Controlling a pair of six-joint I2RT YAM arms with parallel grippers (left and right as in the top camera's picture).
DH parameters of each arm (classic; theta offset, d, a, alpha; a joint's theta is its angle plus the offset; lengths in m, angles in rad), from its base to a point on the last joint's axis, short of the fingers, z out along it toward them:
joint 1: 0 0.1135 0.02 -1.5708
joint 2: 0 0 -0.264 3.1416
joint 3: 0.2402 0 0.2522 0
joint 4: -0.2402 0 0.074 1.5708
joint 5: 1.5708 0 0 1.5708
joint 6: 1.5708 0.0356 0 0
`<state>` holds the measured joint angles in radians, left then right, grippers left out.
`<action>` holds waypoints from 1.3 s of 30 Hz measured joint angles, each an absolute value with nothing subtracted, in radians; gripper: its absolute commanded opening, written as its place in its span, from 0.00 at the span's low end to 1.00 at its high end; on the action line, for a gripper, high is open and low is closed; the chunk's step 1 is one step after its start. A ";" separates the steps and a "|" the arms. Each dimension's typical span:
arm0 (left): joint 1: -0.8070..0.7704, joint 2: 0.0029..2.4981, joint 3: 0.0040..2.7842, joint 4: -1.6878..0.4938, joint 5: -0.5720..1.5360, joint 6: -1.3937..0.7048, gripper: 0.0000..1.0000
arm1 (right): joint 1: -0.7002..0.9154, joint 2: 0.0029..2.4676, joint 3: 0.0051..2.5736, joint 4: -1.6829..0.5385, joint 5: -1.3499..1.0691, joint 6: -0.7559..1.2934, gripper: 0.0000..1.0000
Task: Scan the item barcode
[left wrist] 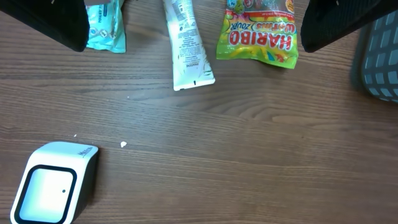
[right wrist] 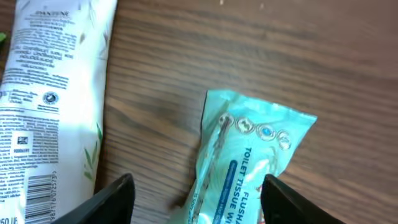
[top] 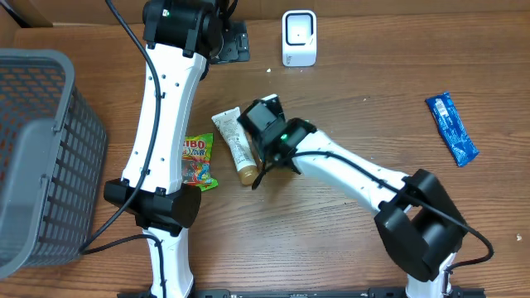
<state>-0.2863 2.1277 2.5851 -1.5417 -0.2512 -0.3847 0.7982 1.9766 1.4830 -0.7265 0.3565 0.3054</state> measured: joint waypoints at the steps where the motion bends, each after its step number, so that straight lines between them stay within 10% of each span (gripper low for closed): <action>1: -0.286 2.128 2.585 -1.541 -0.251 -0.385 1.00 | 0.803 1.977 1.483 -0.725 0.386 0.307 0.64; 10: -0.286 2.128 2.585 -1.541 -0.251 -0.385 1.00 | 0.800 2.106 1.487 -0.786 0.454 0.303 0.50; 15: -0.286 2.128 2.585 -1.541 -0.251 -0.385 1.00 | 0.801 2.107 1.493 -0.805 0.499 0.296 0.06; 23: -0.286 2.128 2.585 -1.541 -0.251 -0.385 1.00 | 0.801 2.111 1.517 -0.863 0.506 0.296 0.04; 39: -0.286 2.128 2.585 -1.541 -0.251 -0.385 1.00 | 0.385 2.085 1.335 -0.447 -0.678 0.439 0.05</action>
